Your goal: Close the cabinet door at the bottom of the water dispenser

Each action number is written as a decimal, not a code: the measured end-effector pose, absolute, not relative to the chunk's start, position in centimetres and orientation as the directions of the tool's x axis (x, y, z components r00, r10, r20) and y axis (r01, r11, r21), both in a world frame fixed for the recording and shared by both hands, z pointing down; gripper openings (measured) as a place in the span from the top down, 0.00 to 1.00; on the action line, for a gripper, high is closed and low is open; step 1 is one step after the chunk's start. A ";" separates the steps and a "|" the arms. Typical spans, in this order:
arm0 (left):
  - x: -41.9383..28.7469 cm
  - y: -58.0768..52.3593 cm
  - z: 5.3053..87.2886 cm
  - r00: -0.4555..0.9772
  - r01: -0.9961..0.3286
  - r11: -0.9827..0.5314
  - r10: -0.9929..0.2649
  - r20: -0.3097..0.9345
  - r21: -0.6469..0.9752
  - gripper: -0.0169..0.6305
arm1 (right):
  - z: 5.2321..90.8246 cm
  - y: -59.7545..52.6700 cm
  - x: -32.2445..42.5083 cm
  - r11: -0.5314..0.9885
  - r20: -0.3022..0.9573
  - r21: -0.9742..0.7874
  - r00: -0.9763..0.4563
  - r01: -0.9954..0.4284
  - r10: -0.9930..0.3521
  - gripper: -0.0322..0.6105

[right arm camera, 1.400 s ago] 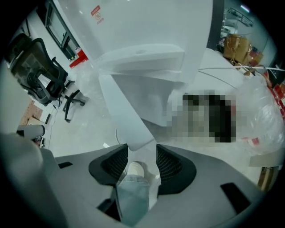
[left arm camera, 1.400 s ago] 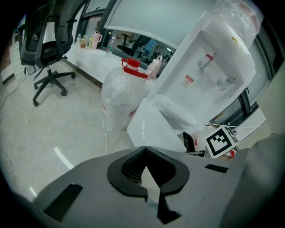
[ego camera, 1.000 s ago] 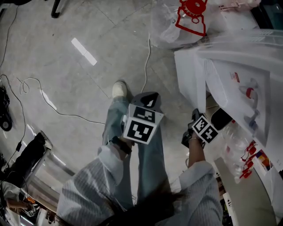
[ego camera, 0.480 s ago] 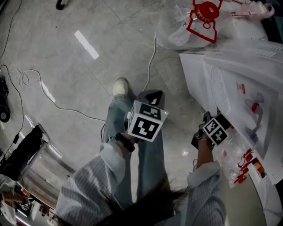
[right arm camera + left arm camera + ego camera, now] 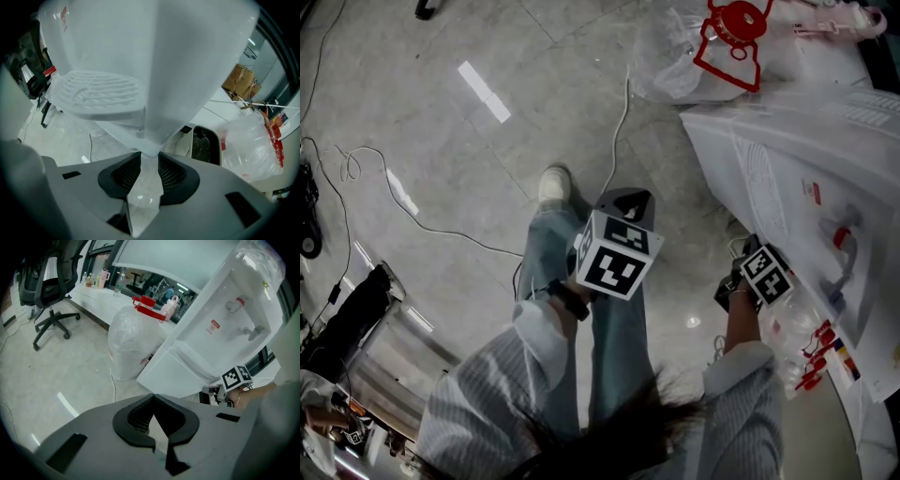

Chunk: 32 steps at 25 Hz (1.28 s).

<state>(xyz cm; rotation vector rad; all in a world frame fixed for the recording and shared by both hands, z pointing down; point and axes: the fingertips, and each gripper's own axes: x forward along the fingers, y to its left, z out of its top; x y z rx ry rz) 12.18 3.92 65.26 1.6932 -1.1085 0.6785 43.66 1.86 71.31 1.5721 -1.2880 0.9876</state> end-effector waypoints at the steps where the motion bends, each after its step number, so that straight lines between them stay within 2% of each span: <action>1: 12.2 3.9 65.3 0.431 -0.901 -0.121 -0.362 0.827 0.417 0.96 | 71.3 1.7 43.7 -0.104 0.936 0.134 0.161 -0.985 -0.314 0.77; 12: 12.8 3.5 65.4 0.431 -0.901 -0.133 -0.356 0.829 0.412 0.96 | 71.5 0.7 44.7 -0.135 0.919 0.179 0.214 -0.975 -0.331 0.77; 20: 12.4 3.5 63.7 0.433 -0.901 -0.152 -0.373 0.820 0.406 0.96 | 70.1 1.8 42.9 -0.149 0.920 0.152 0.195 -0.977 -0.339 0.77; 27: 12.2 2.7 59.6 0.465 -0.885 -0.220 -0.381 0.799 0.410 0.96 | 66.5 2.9 36.7 -0.108 0.925 0.075 0.109 -0.991 -0.363 0.77; 32: 11.2 1.8 55.0 0.487 -0.870 -0.293 -0.388 0.782 0.396 0.96 | 61.7 1.4 30.3 -0.107 0.895 -0.049 0.004 -0.993 -0.446 0.78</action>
